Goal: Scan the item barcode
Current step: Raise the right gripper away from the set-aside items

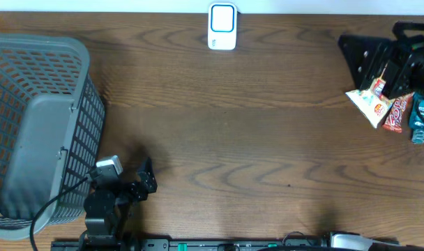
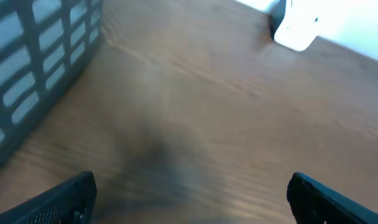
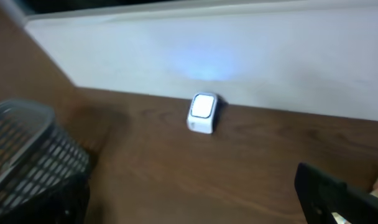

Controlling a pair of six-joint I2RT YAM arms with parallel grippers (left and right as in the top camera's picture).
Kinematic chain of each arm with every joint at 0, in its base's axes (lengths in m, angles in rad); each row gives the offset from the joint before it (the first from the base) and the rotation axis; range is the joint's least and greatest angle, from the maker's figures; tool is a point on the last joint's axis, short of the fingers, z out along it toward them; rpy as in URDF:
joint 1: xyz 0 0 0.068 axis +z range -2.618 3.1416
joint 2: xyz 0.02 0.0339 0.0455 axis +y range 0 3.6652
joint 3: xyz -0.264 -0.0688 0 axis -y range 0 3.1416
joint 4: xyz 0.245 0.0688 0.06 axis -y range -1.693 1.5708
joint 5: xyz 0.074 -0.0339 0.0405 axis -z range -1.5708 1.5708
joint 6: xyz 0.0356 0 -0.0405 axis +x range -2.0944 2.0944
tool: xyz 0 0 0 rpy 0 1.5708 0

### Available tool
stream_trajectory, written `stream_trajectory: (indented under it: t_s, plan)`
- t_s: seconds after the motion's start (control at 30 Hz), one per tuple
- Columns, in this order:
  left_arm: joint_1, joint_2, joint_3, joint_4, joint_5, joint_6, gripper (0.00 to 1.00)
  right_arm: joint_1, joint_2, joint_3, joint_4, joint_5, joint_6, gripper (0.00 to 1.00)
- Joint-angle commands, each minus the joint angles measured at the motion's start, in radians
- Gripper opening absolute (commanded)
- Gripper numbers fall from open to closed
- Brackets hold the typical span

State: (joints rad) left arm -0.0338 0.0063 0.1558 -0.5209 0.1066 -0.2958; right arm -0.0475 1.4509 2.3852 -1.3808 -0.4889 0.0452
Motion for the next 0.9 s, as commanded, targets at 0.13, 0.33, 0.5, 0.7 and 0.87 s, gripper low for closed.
stream_trajectory:
  t_s: [0.13, 0.33, 0.5, 0.7, 0.87]
  plan:
    - [0.003, -0.002, -0.008, -0.035, 0.01, -0.009, 0.98, 0.012, 0.005, -0.011, -0.076, -0.007, 0.009, 0.99]
    - [0.003, -0.002, -0.008, -0.035, 0.01, -0.009, 0.98, 0.012, 0.005, -0.011, -0.09, -0.008, 0.009, 0.99]
    - [0.003, -0.002, -0.008, -0.035, 0.01, -0.01, 0.98, 0.012, 0.006, -0.011, -0.121, -0.007, 0.009, 0.99]
    - [0.003, -0.002, -0.008, -0.035, 0.01, -0.01, 0.98, 0.012, 0.008, -0.011, -0.211, -0.007, 0.002, 0.99]
    - [0.003, -0.002, -0.008, -0.035, 0.01, -0.009, 0.98, 0.012, 0.01, -0.013, -0.292, -0.007, 0.002, 0.99]
